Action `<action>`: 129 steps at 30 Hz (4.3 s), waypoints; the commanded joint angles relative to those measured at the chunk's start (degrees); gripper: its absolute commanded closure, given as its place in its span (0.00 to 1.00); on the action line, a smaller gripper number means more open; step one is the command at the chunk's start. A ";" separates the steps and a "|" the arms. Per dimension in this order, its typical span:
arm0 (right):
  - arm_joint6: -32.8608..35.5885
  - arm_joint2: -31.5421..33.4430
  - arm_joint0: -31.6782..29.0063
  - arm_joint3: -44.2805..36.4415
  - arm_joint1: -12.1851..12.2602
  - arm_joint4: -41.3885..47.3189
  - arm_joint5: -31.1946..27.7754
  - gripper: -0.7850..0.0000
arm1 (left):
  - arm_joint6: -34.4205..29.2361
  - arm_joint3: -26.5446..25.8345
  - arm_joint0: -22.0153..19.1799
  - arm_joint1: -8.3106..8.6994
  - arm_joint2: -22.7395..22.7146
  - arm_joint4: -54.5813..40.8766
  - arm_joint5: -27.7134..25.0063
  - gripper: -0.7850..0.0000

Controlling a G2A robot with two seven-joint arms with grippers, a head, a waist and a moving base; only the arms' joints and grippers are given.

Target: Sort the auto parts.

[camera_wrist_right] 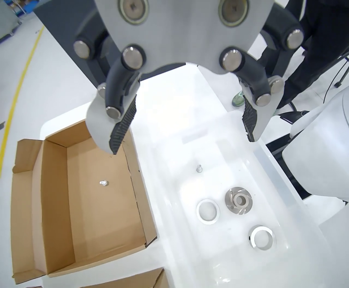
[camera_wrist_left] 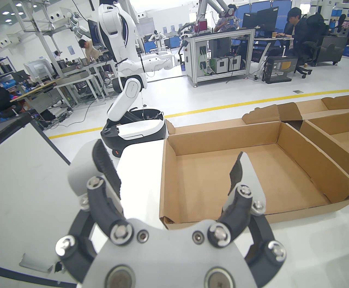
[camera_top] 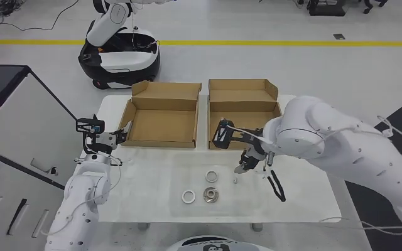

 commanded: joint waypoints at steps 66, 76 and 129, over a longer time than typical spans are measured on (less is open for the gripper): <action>0.00 -20.15 1.83 12.73 -10.90 -2.15 -3.62 0.19 | 0.00 0.00 0.00 0.00 0.00 0.00 0.00 0.00; 0.00 -20.15 -0.64 14.48 -11.06 -4.69 -3.06 0.45 | 0.00 0.00 0.00 0.00 0.00 0.00 0.00 0.00; 0.00 -17.56 -7.03 21.76 -14.51 -14.84 0.97 0.64 | 0.00 0.00 0.00 0.00 0.00 0.00 0.00 0.00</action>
